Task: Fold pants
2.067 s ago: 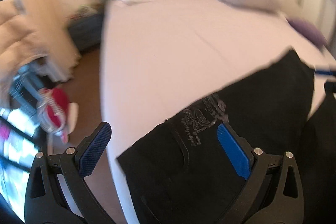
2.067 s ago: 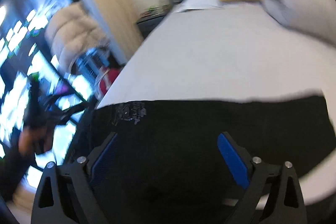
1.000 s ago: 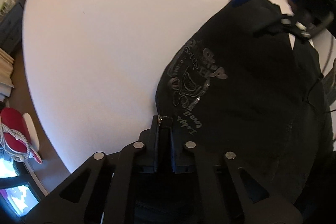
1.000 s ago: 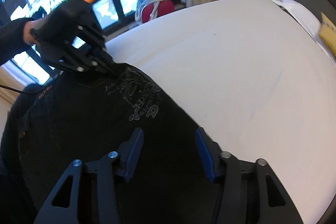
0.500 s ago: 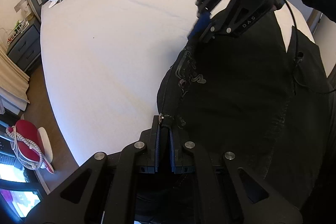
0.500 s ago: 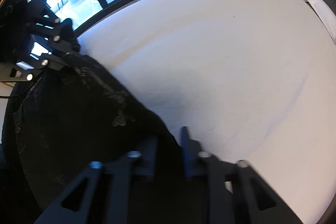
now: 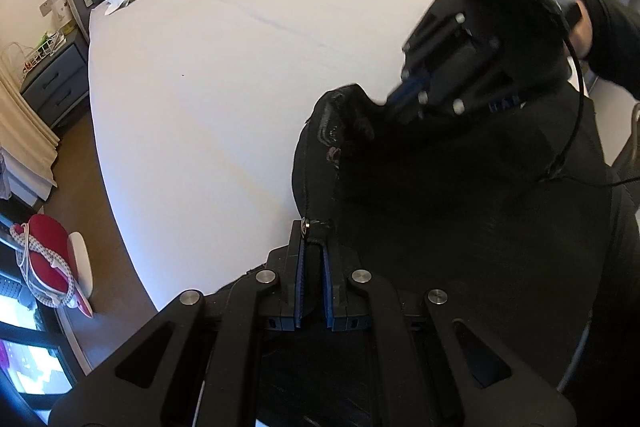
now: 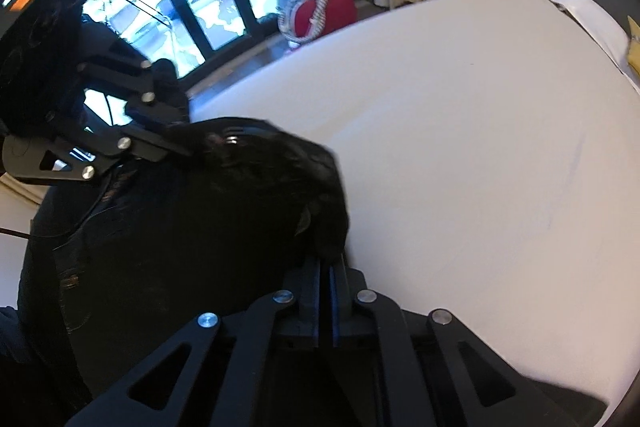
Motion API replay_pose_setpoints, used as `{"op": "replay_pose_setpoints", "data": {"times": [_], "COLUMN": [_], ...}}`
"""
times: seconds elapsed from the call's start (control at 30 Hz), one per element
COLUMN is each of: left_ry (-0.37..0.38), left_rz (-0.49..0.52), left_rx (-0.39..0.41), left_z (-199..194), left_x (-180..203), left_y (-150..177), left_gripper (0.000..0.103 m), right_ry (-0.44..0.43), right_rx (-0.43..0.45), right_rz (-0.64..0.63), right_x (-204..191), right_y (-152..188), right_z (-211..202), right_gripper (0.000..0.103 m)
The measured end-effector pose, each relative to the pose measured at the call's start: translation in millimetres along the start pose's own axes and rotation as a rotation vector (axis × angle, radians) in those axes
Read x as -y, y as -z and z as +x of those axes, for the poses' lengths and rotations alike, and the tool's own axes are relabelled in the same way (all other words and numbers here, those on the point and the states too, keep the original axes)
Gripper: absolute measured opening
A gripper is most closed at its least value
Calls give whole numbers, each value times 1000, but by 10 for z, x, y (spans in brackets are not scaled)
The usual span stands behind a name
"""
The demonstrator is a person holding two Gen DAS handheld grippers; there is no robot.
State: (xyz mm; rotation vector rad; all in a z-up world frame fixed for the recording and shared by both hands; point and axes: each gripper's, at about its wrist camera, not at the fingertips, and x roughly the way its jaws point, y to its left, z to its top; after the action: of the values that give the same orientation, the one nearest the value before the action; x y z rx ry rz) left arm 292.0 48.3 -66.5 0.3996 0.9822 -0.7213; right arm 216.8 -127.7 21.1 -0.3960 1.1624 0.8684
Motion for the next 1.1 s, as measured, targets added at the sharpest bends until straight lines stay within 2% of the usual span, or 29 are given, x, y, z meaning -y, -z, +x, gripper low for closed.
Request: {"op": "replay_pose_setpoints", "data": {"times": [0.2, 0.37, 0.47, 0.57, 0.67, 0.8, 0.93, 1.1], "left_ry": [-12, 27, 16, 25, 26, 24, 31, 13], "left_rz": [54, 70, 102, 113, 139, 186, 213, 271], "left_rx": [-37, -71, -108, -135, -152, -171, -175, -172], "left_z": [-216, -338, -402, -469, -542, -617, -662, -738], "left_x": [469, 865, 1072, 1221, 1402, 1609, 1838, 2010], "left_y": [424, 849, 1074, 1220, 1334, 1496, 1724, 1754], "left_gripper": [6, 6, 6, 6, 6, 6, 6, 6], "right_ry": [-18, 6, 22, 68, 180, 201, 283, 357], "right_rx": [29, 19, 19, -4, -67, -85, -115, -129], "right_rz": [-21, -92, -119, -185, -338, -378, -448, -493], "right_x": [-570, -1151, -1378, -1709, -2166, -2506, -2671, -2820], "right_y": [404, 808, 1047, 1264, 1454, 1663, 1830, 1872], "right_z": [-171, -271, -333, -331, -223, -180, -126, -28], "right_gripper": [5, 5, 5, 5, 5, 5, 5, 5]}}
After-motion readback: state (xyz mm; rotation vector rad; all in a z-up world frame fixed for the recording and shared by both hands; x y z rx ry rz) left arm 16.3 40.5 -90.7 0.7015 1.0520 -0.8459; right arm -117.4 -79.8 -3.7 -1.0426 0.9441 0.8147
